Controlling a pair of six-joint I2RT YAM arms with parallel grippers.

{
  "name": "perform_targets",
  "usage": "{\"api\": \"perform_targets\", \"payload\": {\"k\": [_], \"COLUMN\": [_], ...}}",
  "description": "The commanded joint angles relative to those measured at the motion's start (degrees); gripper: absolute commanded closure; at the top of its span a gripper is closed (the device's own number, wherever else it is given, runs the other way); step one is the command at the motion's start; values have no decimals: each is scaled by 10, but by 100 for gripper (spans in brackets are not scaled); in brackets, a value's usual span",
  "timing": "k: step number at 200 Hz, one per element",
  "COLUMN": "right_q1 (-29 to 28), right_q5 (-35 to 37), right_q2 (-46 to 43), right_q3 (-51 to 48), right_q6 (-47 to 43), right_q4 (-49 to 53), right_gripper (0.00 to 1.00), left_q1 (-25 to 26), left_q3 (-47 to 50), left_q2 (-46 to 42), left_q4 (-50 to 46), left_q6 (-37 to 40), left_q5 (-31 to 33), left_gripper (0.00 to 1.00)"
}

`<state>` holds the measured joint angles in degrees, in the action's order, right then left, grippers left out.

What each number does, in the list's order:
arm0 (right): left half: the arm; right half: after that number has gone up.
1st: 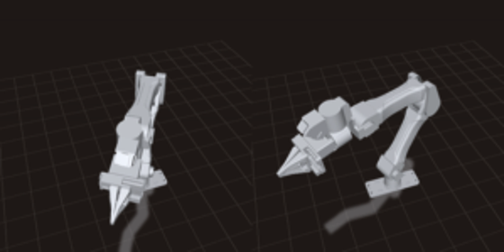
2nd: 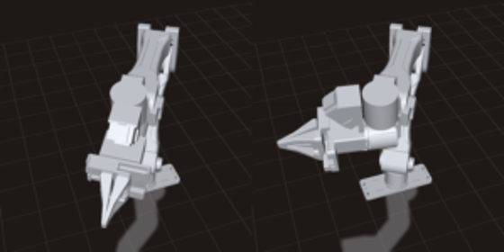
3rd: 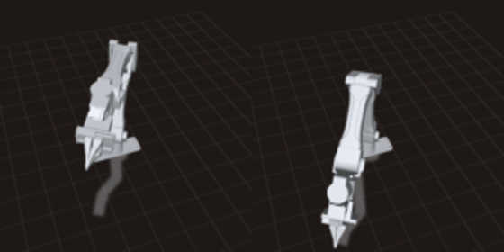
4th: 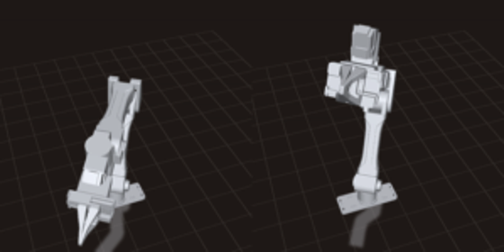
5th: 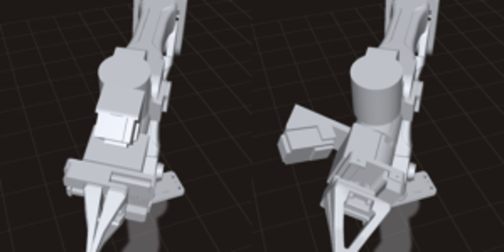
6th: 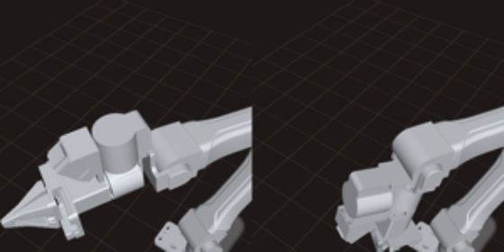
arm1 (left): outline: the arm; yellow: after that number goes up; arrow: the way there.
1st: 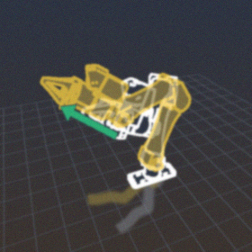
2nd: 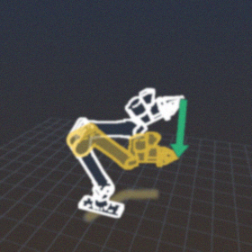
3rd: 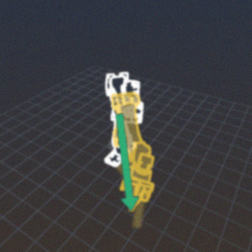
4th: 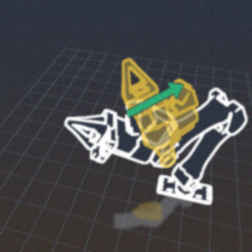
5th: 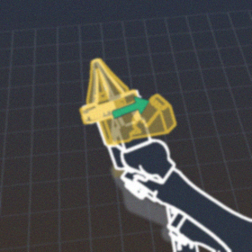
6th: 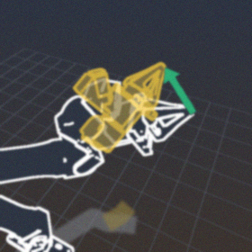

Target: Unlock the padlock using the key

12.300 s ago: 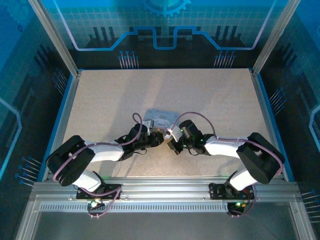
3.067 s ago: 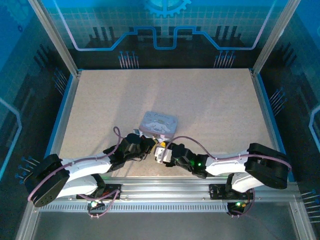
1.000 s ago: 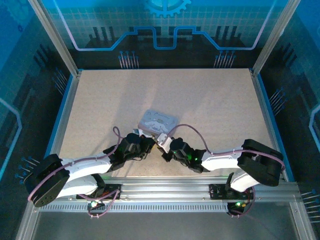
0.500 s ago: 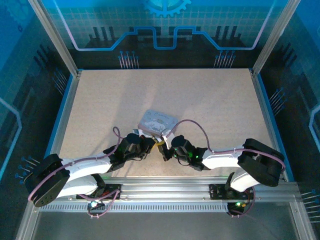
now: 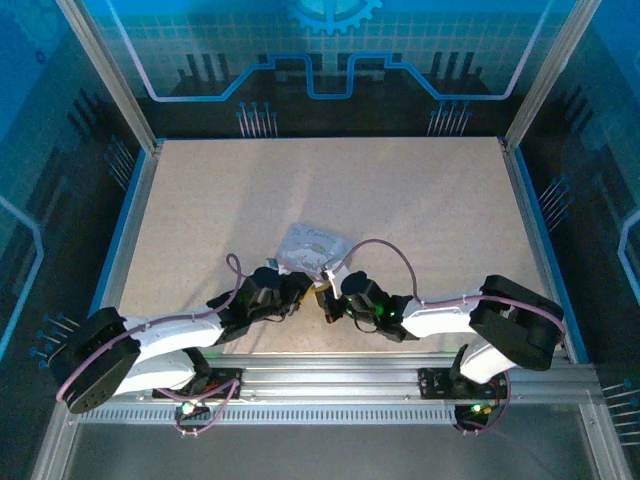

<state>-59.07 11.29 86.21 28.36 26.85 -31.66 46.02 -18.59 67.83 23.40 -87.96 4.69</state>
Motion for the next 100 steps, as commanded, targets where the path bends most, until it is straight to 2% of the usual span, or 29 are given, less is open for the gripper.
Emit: {"api": "perform_targets", "payload": {"k": [1,70,100], "right_q1": [6,15,16], "right_q5": [-7,-30,-25], "right_q2": [7,17,26], "right_q3": [-1,-25,-30], "right_q6": [35,154,186], "right_q4": [-15,-36,-45], "right_gripper": [100,100,100], "left_q1": [5,-3,-16], "left_q3": [7,-8,-15], "left_q2": [-11,-118,-165], "left_q4": [-7,-177,-240], "left_q6": [20,99,140], "left_q5": [4,71,80], "left_gripper": [65,52,46]}}
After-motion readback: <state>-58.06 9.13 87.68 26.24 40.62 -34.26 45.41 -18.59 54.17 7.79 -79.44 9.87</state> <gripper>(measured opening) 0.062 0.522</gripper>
